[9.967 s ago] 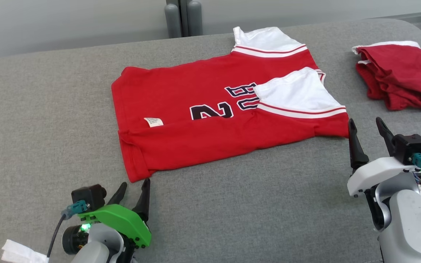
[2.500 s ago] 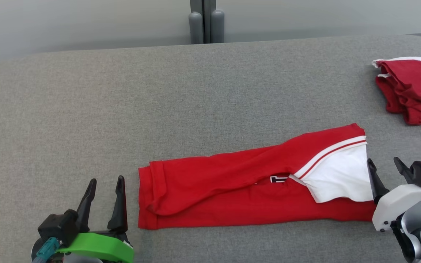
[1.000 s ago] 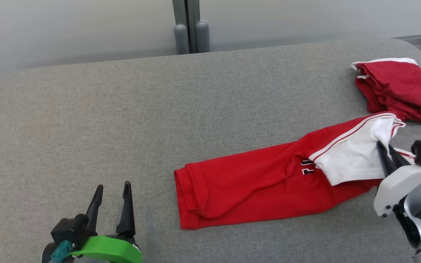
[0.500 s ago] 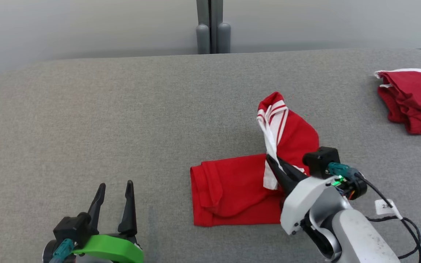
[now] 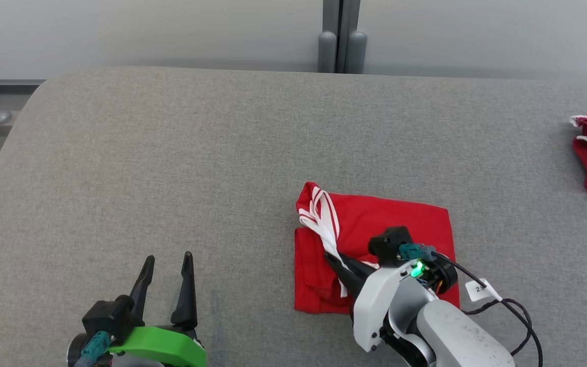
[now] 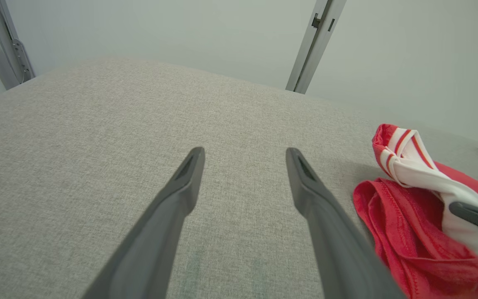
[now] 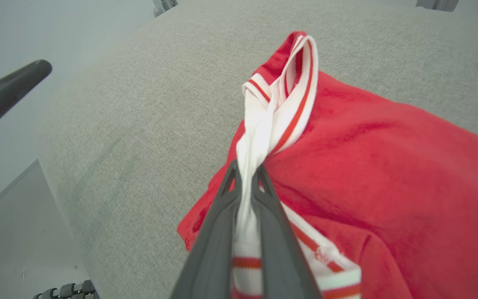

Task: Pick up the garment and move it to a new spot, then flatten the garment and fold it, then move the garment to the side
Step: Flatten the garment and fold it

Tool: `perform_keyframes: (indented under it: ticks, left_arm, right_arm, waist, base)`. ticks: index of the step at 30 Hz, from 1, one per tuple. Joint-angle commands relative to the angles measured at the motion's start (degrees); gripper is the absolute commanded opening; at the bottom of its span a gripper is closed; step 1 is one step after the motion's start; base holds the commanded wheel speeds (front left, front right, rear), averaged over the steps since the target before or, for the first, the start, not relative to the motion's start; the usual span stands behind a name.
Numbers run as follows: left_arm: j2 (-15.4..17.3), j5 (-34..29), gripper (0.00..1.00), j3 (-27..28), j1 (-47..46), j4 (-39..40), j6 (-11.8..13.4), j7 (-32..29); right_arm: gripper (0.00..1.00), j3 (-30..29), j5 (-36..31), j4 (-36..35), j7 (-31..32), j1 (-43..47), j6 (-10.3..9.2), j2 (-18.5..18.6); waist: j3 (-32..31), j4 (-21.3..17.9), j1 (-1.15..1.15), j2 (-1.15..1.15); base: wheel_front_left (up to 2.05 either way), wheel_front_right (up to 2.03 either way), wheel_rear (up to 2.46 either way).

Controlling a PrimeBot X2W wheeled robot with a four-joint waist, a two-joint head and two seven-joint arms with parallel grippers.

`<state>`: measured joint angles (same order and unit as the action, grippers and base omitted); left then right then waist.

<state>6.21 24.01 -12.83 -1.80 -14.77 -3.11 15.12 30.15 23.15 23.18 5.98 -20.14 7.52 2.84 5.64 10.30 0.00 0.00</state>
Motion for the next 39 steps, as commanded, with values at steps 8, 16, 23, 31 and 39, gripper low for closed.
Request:
perform_keyframes:
  ticks: [8,16,23,31,39]
  left_arm:
    - [-0.4,-1.0,1.00,-0.3,-0.4,-0.9,-0.8,0.0]
    - [-0.7,-1.8,1.00,-1.8,-1.3,-1.7,-1.3,0.0]
    - [-0.7,-2.5,1.00,-3.4,-3.2,-2.4,-1.8,0.0]
    - [-0.7,-2.7,1.00,-3.6,-4.5,-2.5,-1.6,0.0]
    - [-1.1,-2.0,1.00,-2.8,-3.2,-1.7,-1.3,0.0]
  right_arm:
    - [1.00,5.2,3.4,2.5,-3.6,-3.0,-0.07,0.2]
    - [1.00,4.5,2.1,-0.4,-8.5,-4.0,-0.07,0.2]
    - [1.00,-6.3,-6.5,-2.9,-13.0,-1.8,-0.07,0.2]
    - [1.00,-18.6,-14.3,-6.5,-14.0,2.5,-0.07,0.2]
    - [0.44,-23.3,-18.4,-7.5,-13.6,6.1,-0.07,0.1]
  waist:
    - [-1.1,0.0,0.00,0.00]
    - [-2.5,-1.6,0.00,0.00]
    - [-3.3,-3.1,0.00,0.00]
    - [-3.8,-4.8,0.00,0.00]
    - [-3.6,-5.0,0.00,0.00]
  base:
    - [0.00,0.00,0.00]
    - [0.00,0.00,0.00]
    - [0.00,0.00,0.00]
    - [0.00,0.00,0.00]
    - [0.00,0.00,0.00]
